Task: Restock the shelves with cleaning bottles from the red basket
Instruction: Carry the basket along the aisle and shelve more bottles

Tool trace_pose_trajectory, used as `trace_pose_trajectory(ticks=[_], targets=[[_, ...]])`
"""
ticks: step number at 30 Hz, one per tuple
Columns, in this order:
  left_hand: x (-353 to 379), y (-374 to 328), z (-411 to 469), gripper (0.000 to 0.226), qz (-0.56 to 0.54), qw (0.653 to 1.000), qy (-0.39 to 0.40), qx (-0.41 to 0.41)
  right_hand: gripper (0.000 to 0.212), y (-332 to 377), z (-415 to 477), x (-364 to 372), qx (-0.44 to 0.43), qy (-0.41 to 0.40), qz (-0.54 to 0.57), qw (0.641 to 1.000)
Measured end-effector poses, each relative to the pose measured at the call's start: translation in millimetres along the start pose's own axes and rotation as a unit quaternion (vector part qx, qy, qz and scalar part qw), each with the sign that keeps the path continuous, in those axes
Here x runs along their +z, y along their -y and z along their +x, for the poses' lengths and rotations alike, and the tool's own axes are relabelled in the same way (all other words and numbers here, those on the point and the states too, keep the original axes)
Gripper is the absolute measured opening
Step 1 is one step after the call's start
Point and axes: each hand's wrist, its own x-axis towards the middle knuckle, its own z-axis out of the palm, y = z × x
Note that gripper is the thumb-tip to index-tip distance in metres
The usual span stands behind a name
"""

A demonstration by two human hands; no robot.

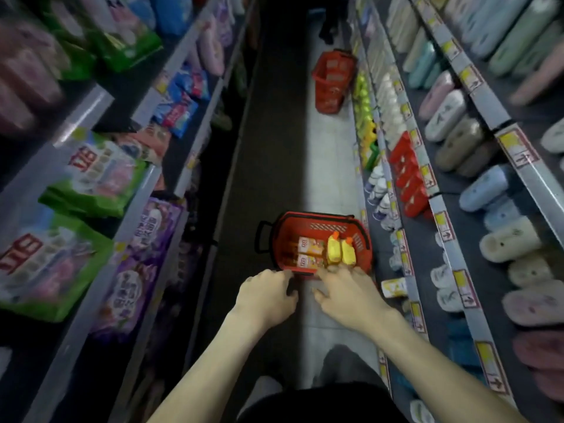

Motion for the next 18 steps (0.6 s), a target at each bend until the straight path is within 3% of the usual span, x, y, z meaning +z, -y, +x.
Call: trace_pose_trajectory(ticks=[7, 18], targets=[[10.3, -15.5, 93.6, 0.042, 0.010, 0.997, 0.076, 0.007, 0.040, -54.1, 57.5, 14.7, 0.038, 0.046, 0.041, 0.997], [10.7, -70.9, 256.6, 0.033, -0.003, 0.991, 0.117, -0.060, 0.038, -179.2, 184.0, 12.7, -0.001, 0.152, 0.047, 0.987]])
